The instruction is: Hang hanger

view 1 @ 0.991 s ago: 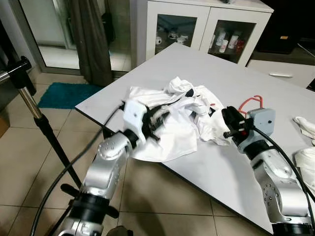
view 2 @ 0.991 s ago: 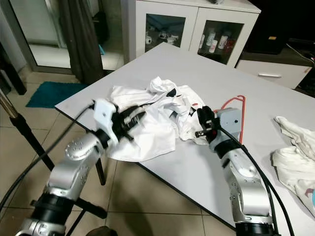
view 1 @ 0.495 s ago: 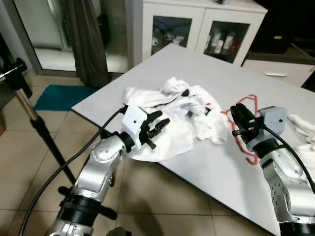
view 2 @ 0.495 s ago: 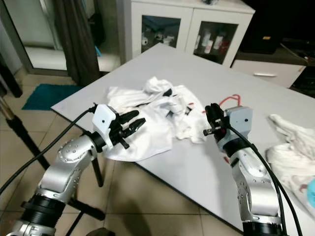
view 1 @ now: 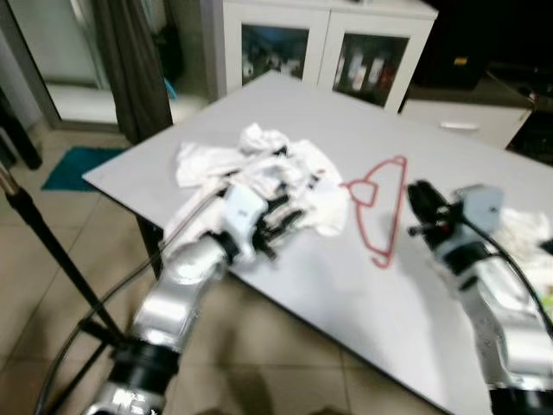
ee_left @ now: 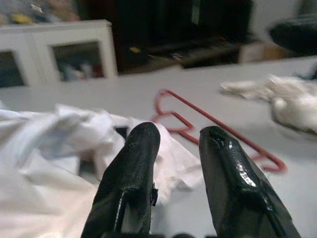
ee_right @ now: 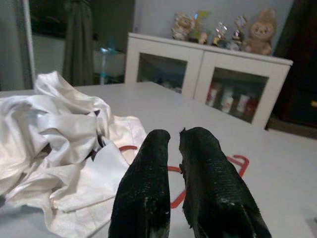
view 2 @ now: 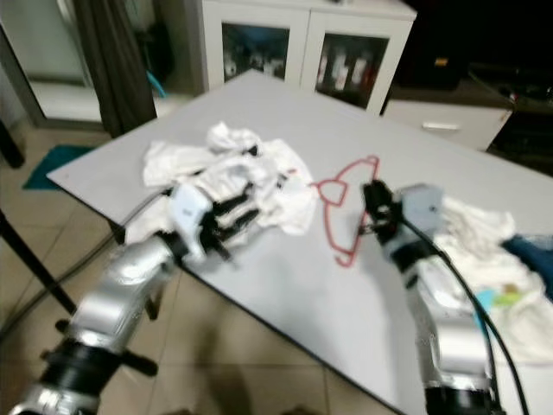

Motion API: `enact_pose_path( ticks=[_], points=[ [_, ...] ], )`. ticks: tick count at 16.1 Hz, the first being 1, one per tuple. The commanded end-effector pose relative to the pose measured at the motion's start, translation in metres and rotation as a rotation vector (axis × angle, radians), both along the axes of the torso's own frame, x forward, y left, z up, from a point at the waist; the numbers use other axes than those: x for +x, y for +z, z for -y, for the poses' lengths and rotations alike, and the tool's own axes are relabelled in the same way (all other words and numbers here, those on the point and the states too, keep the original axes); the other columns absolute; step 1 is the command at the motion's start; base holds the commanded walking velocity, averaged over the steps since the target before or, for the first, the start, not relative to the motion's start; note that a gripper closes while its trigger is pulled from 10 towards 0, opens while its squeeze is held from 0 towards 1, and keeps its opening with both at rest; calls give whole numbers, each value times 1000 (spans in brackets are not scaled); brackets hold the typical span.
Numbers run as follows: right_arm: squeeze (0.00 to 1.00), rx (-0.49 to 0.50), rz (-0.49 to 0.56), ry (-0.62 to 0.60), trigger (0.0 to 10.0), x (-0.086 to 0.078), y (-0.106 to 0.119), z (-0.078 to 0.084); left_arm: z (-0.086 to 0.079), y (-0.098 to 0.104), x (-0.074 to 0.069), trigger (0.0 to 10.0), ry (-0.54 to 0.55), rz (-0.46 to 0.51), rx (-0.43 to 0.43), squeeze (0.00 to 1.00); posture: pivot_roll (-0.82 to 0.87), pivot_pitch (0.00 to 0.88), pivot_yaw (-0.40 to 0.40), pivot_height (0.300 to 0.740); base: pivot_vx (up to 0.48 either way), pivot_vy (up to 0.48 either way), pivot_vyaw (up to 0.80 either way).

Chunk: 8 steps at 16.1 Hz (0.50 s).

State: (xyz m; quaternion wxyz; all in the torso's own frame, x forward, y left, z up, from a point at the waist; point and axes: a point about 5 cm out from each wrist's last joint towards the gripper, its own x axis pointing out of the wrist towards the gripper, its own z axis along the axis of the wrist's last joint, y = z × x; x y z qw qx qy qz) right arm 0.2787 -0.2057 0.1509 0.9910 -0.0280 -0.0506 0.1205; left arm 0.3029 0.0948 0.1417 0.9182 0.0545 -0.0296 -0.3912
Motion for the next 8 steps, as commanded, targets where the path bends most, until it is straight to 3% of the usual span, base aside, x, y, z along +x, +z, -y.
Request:
enact_pose_path(
  ticks=[1,8],
  points=[
    [0,-2,15,-9,10000,0,4,4,8,2,-1,10000,-27,5,-1,0,36,0,-40,723,0,0,0],
    [0,-2,17,-7,10000,7,4,1,8,5,3,10000,-20,19,4,0,40,0,-36,723,0,0,0]
  ],
)
